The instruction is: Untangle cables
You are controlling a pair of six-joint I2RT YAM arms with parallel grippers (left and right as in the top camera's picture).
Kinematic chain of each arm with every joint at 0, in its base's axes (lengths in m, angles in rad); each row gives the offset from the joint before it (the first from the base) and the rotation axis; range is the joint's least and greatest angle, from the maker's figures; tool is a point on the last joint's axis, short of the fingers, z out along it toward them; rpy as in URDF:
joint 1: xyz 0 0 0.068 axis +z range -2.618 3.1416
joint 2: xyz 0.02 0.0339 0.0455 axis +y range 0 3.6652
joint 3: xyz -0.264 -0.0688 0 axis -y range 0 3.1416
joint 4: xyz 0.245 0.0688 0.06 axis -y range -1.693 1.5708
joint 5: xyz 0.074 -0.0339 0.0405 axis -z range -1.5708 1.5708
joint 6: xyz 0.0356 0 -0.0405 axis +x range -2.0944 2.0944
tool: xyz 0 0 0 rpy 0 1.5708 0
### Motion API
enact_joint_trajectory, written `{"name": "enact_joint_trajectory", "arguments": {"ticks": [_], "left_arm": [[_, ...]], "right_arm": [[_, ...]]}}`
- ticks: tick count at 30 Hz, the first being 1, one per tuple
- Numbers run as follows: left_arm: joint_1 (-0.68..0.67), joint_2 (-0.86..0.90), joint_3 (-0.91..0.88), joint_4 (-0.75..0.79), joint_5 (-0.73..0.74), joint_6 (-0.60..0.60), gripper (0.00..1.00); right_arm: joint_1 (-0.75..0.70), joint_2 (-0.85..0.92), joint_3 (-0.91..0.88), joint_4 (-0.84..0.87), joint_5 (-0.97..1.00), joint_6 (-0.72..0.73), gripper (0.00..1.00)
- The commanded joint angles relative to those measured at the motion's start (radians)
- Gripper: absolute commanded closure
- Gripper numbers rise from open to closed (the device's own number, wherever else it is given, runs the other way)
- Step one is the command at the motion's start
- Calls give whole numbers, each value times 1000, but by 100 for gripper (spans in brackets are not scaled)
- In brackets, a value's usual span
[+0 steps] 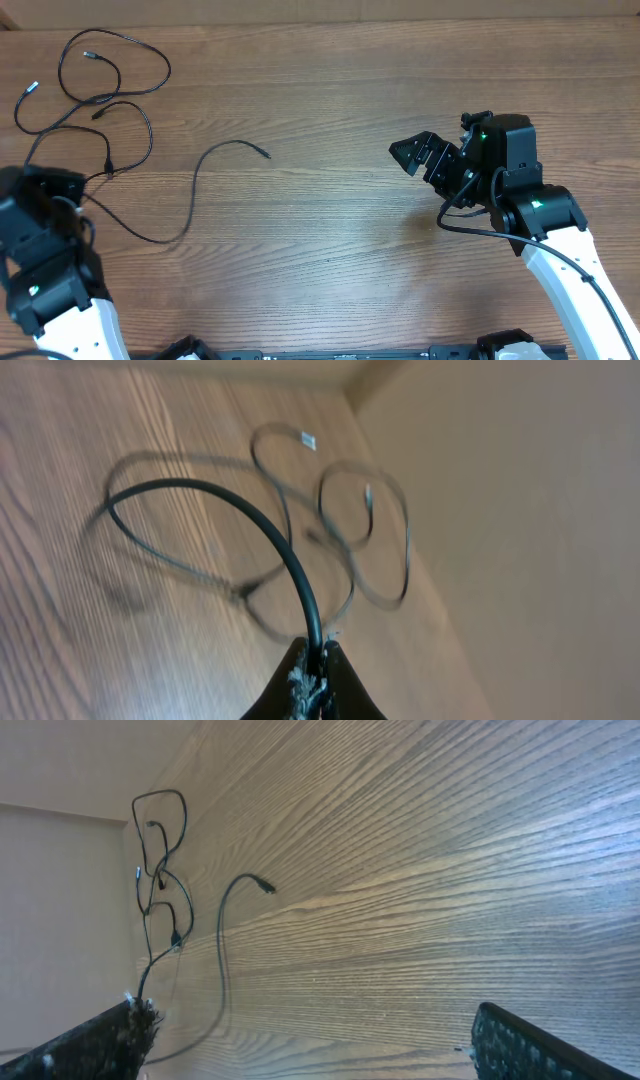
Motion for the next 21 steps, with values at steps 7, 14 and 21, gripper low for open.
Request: {"name": "enact_joint_trajectory", "arguments": {"ticks": [7,14,21], "left_arm": [[164,-16,23,85,-239,-91,96],[212,92,23,-45,-534,-6,96],[372,305,23,-130,-402,-33,96]], "right_arm": [[-2,-11,3,3,6,-5,0],[-2,-11,3,3,6,-5,0],[-2,-11,3,3,6,-5,0]]}}
